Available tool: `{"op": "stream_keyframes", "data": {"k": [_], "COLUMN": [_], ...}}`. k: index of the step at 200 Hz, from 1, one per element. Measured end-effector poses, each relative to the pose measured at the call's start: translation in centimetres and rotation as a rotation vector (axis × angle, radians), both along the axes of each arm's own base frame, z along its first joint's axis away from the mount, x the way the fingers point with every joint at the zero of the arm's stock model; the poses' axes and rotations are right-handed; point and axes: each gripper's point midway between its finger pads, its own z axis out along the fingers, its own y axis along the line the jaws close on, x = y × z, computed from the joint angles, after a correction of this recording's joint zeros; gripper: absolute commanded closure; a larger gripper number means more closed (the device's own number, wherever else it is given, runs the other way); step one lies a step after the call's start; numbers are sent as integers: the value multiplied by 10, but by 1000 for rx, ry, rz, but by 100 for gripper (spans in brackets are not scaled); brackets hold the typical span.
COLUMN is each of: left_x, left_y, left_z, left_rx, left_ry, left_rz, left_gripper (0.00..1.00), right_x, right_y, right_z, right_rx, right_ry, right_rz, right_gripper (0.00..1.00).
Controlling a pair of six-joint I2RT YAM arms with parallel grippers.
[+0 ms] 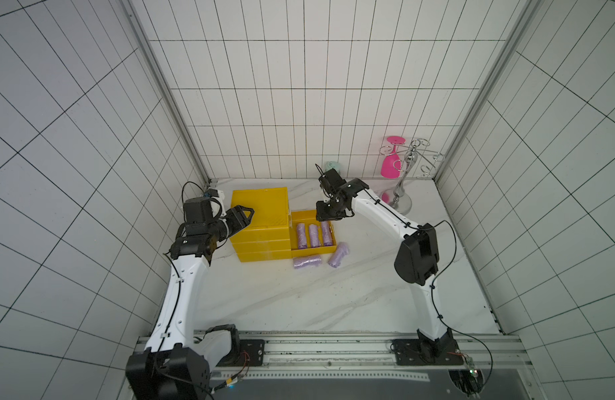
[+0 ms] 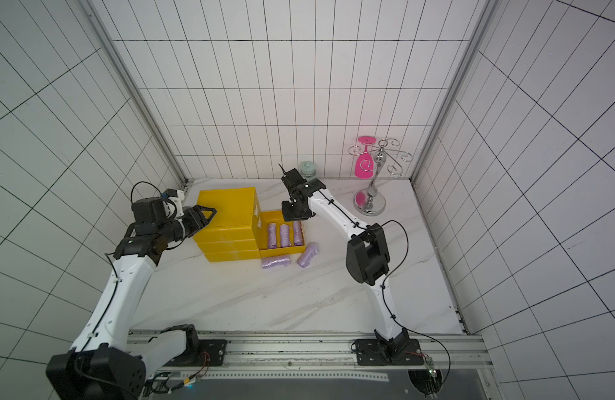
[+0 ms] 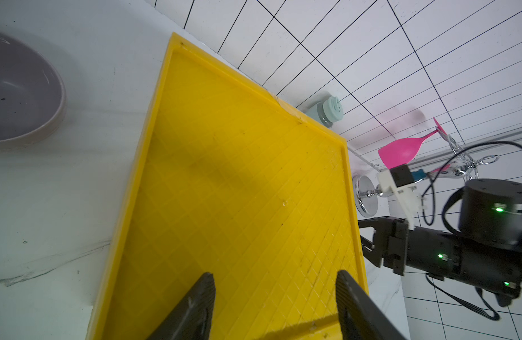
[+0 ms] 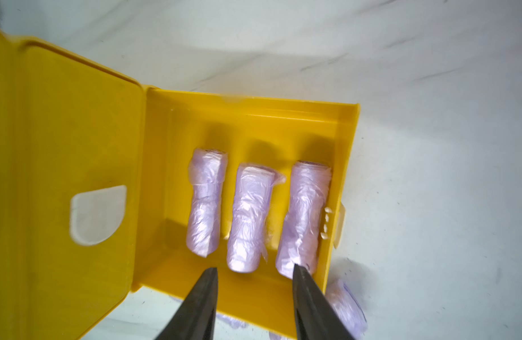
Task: Sort the rolls of trash bags by color and place them into the drawer
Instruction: Place the roll of trash bags in the drawer, then pick up the roll of trash bags from the center of the board.
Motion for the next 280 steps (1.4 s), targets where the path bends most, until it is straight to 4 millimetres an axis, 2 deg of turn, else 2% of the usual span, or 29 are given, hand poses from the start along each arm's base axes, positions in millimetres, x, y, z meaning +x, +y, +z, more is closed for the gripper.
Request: {"op": "stream_keyframes", "data": {"k": [13, 27, 41, 60, 94, 124, 176, 194, 220, 280], "left_x": [0, 0, 0, 0, 0, 0, 0, 0, 0, 0], "left_y": [0, 0, 0, 0, 0, 0, 0, 0, 0, 0], "left_z": [0, 0, 0, 0, 0, 0, 0, 0, 0, 0], "left_rx": [0, 0, 0, 0, 0, 0, 0, 0, 0, 1], "left_ry": [0, 0, 0, 0, 1, 0, 1, 1, 1, 0], "left_rz": [0, 0, 0, 0, 0, 0, 0, 0, 0, 0], "left_gripper": [35, 35, 35, 35, 35, 35, 35, 35, 35, 35], "right_x": [-8, -16, -26, -37, -62, -86, -119, -120, -112, -103], "right_y": [-6, -15, -25, -40, -64, -74, -79, -74, -63, -57], "right_z": [24, 41, 48, 45, 21, -3, -71, -84, -99, -115], "right_rx": [29, 55, 72, 87, 114, 153, 195, 220, 266, 289], "right_ry": [-39, -71, -82, -72, -15, 35, 177, 211, 241, 262], "right_rz": [-3, -9, -20, -46, -93, -122, -177, -187, -200, -220], "right_gripper": [56, 56, 56, 56, 57, 57, 55, 53, 53, 53]}}
